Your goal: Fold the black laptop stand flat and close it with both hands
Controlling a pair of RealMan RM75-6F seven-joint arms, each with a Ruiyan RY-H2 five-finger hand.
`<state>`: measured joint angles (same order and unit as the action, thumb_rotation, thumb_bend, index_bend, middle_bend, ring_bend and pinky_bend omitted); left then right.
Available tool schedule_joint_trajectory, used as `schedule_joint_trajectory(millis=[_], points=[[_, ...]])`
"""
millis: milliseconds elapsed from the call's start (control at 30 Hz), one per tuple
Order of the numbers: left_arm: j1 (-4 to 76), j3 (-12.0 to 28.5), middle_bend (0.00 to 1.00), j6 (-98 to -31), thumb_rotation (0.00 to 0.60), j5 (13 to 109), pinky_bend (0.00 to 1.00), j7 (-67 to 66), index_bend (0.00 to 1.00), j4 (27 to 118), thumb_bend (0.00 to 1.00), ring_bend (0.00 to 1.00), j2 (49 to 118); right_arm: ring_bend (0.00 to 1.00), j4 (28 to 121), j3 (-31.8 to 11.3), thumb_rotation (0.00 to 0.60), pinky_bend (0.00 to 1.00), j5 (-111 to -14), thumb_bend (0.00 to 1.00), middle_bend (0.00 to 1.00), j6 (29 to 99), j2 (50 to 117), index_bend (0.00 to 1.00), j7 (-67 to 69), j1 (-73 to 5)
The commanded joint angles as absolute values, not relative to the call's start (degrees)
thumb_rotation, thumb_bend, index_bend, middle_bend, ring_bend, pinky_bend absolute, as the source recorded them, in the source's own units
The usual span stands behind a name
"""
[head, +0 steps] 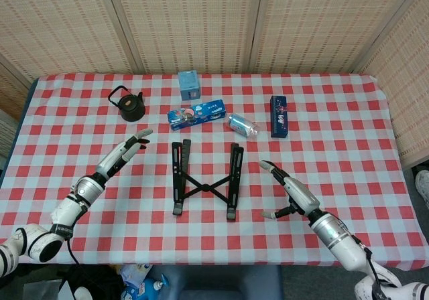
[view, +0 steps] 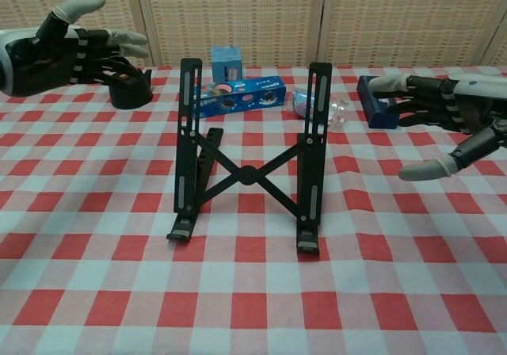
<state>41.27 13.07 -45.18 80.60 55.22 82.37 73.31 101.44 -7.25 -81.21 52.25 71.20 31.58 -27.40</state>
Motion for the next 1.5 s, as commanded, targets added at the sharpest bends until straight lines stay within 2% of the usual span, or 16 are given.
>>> schedule_joint_trajectory(millis=[33, 233, 700, 1000, 1267, 1500], points=[[43.2, 14.1, 0.10, -42.7, 0.000, 78.9, 0.19, 57.8, 0.09, 80.6, 0.21, 0.15, 74.9, 0.00, 100.3, -8.6, 0.600, 0.02, -79.6, 0.00, 0.00, 50.1, 72.8, 0.00, 35.9, -29.1], [45.7, 15.0, 0.11, -39.0, 0.000, 77.7, 0.19, 61.5, 0.10, 78.7, 0.21, 0.17, 76.7, 0.00, 98.4, -10.7, 0.600, 0.02, -77.5, 0.00, 0.00, 48.5, 75.3, 0.00, 42.2, -30.9], [49.5, 16.6, 0.27, -34.1, 0.000, 76.9, 0.28, 68.8, 0.22, 76.4, 0.21, 0.30, 80.3, 0.00, 91.9, -14.0, 0.600, 0.02, -74.6, 0.00, 0.00, 43.7, 81.1, 0.00, 53.3, -34.5], [50.6, 16.5, 0.38, -32.3, 0.000, 80.0, 0.39, 76.4, 0.32, 77.3, 0.21, 0.41, 80.3, 0.00, 87.6, -14.7, 0.600, 0.02, -79.3, 0.00, 0.08, 42.9, 84.6, 0.00, 61.9, -36.9], [49.2, 13.6, 0.41, -37.1, 0.000, 87.2, 0.43, 84.0, 0.35, 81.2, 0.21, 0.44, 76.6, 0.01, 89.0, -11.0, 0.600, 0.02, -89.1, 0.00, 0.13, 47.3, 82.0, 0.00, 69.9, -37.1], [47.0, 8.1, 0.41, -46.2, 0.000, 95.7, 0.43, 88.6, 0.35, 86.4, 0.21, 0.44, 70.9, 0.03, 92.1, -6.4, 0.600, 0.02, -95.6, 0.00, 0.14, 52.7, 78.3, 0.00, 73.1, -36.9]])
